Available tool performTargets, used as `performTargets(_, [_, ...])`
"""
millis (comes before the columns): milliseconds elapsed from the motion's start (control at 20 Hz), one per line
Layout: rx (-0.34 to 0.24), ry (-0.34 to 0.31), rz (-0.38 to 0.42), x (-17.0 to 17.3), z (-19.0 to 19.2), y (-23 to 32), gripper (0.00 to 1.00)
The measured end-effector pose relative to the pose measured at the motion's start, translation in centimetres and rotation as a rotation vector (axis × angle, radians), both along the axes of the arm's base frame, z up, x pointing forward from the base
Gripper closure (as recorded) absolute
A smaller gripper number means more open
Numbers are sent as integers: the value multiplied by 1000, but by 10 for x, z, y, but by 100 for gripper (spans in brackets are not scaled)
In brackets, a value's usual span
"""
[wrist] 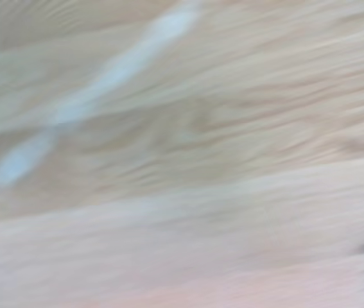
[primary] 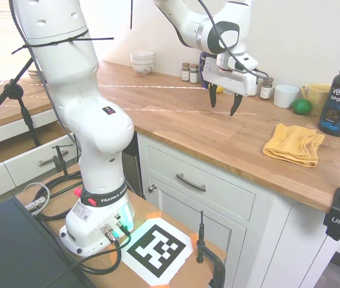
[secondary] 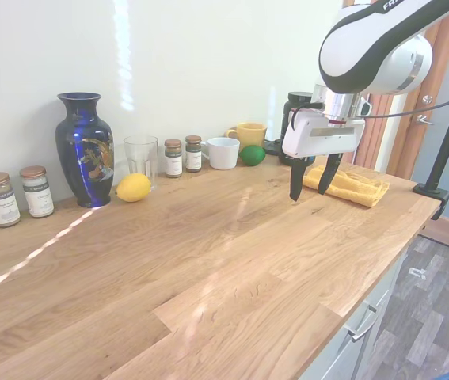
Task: Wipe the counter
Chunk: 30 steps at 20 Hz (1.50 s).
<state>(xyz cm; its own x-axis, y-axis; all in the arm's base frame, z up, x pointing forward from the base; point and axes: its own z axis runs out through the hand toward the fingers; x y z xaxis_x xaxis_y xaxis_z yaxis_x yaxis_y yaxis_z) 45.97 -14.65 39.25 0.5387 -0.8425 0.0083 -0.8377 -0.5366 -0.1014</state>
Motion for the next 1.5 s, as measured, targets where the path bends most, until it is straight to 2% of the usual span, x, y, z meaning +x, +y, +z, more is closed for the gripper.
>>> performTargets(800, [-28,21,-135,21,-5,-155,0])
performTargets(1200, [-53,15,-162,36,-7,-188,0])
performTargets(1500, [-41,36,-165,48,-30,-199,0])
